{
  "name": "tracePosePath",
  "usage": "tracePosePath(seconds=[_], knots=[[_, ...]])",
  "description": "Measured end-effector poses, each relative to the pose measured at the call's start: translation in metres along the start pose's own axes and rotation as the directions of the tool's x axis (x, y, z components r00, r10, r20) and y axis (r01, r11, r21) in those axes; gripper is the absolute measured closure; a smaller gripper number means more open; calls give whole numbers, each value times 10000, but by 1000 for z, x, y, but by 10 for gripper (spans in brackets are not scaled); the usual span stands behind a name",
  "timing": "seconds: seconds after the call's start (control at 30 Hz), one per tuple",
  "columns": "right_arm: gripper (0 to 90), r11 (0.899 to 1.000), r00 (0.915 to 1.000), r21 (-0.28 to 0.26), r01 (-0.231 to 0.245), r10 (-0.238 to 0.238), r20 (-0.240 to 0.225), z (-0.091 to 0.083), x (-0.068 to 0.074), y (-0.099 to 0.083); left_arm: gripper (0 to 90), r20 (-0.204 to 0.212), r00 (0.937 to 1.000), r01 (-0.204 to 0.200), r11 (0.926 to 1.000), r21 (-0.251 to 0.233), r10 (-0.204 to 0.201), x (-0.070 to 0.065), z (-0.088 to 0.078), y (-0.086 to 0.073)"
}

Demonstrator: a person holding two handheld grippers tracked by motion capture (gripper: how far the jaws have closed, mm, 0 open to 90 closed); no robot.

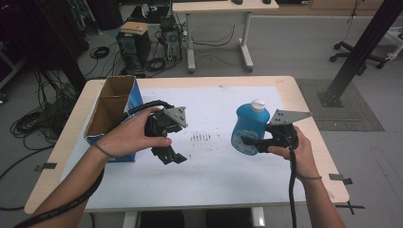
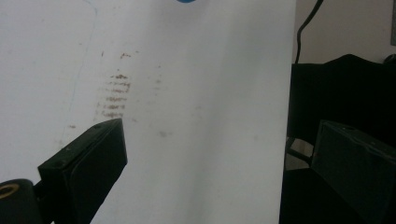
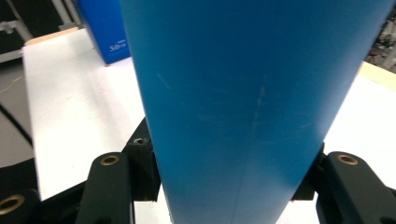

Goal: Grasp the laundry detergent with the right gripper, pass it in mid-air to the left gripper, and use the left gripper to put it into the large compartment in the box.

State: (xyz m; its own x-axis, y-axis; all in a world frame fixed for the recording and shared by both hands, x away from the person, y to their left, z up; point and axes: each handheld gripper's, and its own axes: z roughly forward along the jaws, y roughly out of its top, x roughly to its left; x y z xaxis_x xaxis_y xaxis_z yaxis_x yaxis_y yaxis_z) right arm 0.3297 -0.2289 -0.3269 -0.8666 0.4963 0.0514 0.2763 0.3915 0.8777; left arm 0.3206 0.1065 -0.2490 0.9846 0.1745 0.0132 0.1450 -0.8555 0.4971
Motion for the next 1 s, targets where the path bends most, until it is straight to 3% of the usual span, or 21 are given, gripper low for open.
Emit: tracePosePath(seconds=[0.13,0.17,0.43,0.47,0.53,0.57,0.67,0.7,0.77,0.8,0.9,0.93,1.0], knots=[[434,9998,9993,-12,174,-175,-341,-1,2,7,34,32,9999,-109,9999,-121,109,0,-10,6],[434,9994,9982,10,353,-352,-476,-2,4,11,34,-9,9995,-304,9995,-71,304,0,-18,12],[435,9969,9923,144,767,-750,-990,-1,9,25,34,71,9988,-478,9988,-45,478,3,-29,20],[435,9958,9881,146,900,-875,-1269,-1,10,29,34,71,9988,-478,9988,-45,478,3,-29,20],[435,9958,9881,146,900,-875,-1269,-1,10,29,34,108,9987,-494,9988,31,494,4,-31,23],[435,9945,9827,171,1034,-995,-1561,0,11,34,34,108,9987,-494,9988,31,494,4,-31,23],[435,9941,9811,194,1067,-1021,-1646,0,12,35,35,195,9981,-590,9982,94,588,4,-33,27],[436,9929,9754,214,1172,-1110,-1905,1,13,38,35,219,9979,-620,9980,109,617,4,-33,28],[435,9923,9727,219,1217,-1148,-2017,1,14,39,36,351,9962,-807,9964,258,798,4,-35,35],[435,9894,9603,210,1435,-1341,-2448,3,17,42,36,351,9962,-807,9964,258,798,4,-35,35],[436,9879,9574,231,1534,-1427,-2512,4,18,43,37,421,9952,-898,9956,279,886,4,-37,41],[436,9860,9498,214,1654,-1534,-2727,6,20,45,37,442,9950,-908,9955,275,896,4,-38,42],[436,9859,9484,203,1662,-1542,-2771,6,21,46,39,627,9938,-932,9953,257,914,4,-40,47]])
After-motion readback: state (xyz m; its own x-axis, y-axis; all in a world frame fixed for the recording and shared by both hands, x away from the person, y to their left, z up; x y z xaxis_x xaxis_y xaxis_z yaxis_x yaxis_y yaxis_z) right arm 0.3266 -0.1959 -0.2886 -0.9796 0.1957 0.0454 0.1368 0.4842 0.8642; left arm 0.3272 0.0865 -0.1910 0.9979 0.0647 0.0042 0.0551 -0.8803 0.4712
